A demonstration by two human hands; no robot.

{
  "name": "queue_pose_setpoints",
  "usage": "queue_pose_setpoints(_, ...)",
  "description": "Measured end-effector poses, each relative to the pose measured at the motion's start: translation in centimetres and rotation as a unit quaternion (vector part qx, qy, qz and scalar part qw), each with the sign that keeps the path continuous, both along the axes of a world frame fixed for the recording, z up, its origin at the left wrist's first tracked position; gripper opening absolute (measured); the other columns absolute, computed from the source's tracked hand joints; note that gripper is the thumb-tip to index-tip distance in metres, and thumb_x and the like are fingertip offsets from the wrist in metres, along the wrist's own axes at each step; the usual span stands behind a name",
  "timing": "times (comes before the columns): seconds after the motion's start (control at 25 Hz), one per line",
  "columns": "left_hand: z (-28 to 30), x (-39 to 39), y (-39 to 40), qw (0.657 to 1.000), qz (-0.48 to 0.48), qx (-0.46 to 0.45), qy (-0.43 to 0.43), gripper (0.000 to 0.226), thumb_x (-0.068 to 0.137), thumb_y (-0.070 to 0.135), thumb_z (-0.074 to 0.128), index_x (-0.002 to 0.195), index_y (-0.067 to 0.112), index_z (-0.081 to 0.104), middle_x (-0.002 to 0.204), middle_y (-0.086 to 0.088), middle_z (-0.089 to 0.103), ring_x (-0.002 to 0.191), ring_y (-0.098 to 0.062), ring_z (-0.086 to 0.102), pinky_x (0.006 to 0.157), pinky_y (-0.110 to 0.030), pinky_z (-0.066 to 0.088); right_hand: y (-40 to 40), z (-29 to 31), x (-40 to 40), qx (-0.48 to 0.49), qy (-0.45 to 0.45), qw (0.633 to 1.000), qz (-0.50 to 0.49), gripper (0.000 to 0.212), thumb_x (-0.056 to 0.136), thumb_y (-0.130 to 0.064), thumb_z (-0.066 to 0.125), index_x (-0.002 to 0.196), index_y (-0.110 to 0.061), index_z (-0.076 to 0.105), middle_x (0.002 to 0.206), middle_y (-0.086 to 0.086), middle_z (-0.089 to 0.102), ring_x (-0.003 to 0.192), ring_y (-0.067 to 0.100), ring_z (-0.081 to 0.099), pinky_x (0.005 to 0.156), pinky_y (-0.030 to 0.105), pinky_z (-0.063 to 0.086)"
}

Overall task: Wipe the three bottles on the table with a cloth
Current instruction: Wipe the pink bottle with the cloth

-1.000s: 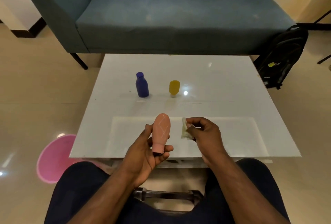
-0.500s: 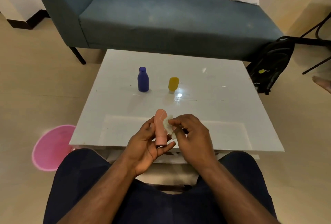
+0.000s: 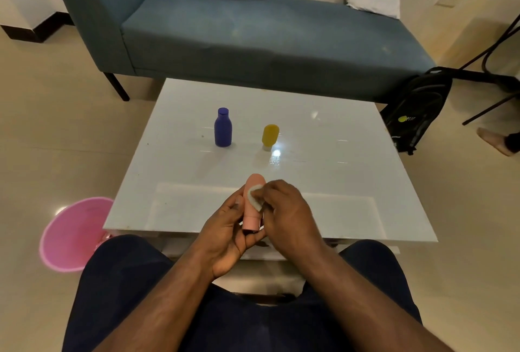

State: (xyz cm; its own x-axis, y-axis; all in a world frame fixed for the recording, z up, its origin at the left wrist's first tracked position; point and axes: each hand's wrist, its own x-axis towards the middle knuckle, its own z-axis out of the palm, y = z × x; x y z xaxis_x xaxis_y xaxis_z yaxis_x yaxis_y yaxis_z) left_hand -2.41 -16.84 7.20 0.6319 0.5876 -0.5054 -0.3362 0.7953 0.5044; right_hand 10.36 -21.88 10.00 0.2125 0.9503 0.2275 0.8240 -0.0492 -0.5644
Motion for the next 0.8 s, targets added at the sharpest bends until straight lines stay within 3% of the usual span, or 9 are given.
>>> queue_pose_setpoints(0.12,-0.2,0.0,-0.1,1.000,-0.006,-0.007,0.003,0.037,0.108,0.024,0.039,0.139,0.016,0.058,0.129,-0.018,0.068,0.109,-0.033,0.071,0.075,-0.042,0.063,-0.6,-0.3,0.2,-0.019,-0.041,0.998,0.035,0.028,0.082,-0.010,0.066,0.110,-0.013,0.068,0.108,0.006,0.064,0.098,0.022,0.055,0.085,0.035,0.050)
queue_pose_setpoints(0.32,-0.3,0.2,-0.1,1.000,0.000,-0.023,-0.012,0.036,0.109,0.022,0.038,0.139,0.017,0.057,0.131,-0.019,0.067,0.110,-0.037,0.070,0.079,-0.044,0.063,2.4,-0.8,2.0,-0.015,0.002,0.998,-0.061,0.024,0.088,-0.007,0.060,0.110,-0.011,0.068,0.105,0.004,0.064,0.096,0.018,0.058,0.089,0.029,0.049)
queue_pose_setpoints(0.52,-0.5,0.2,0.1,0.999,0.019,-0.030,-0.005,0.037,0.106,0.022,0.041,0.138,0.013,0.057,0.125,-0.020,0.070,0.106,-0.034,0.072,0.076,-0.045,0.064,-0.9,-1.0,0.0,-0.029,-0.020,0.999,0.032,0.026,0.085,-0.009,0.063,0.110,-0.013,0.068,0.107,0.004,0.064,0.099,0.019,0.057,0.088,0.032,0.050)
queue_pose_setpoints(0.68,-0.7,0.4,0.1,0.998,0.026,-0.058,-0.025,0.034,0.107,0.024,0.040,0.136,0.017,0.057,0.128,-0.021,0.068,0.114,-0.041,0.068,0.088,-0.053,0.059,1.1,-1.5,2.0,-0.017,0.019,0.997,-0.077,0.025,0.086,-0.002,0.058,0.107,-0.011,0.069,0.102,0.002,0.064,0.092,0.014,0.059,0.084,0.034,0.053)
queue_pose_setpoints(0.8,-1.0,0.2,0.3,0.998,0.034,-0.046,-0.012,0.036,0.108,0.022,0.040,0.140,0.015,0.055,0.124,-0.021,0.070,0.109,-0.036,0.071,0.079,-0.047,0.063,-1.2,-1.5,-0.6,-0.008,0.009,1.000,-0.005,0.029,0.084,-0.004,0.061,0.111,-0.013,0.067,0.104,0.001,0.064,0.095,0.015,0.058,0.085,0.030,0.052)
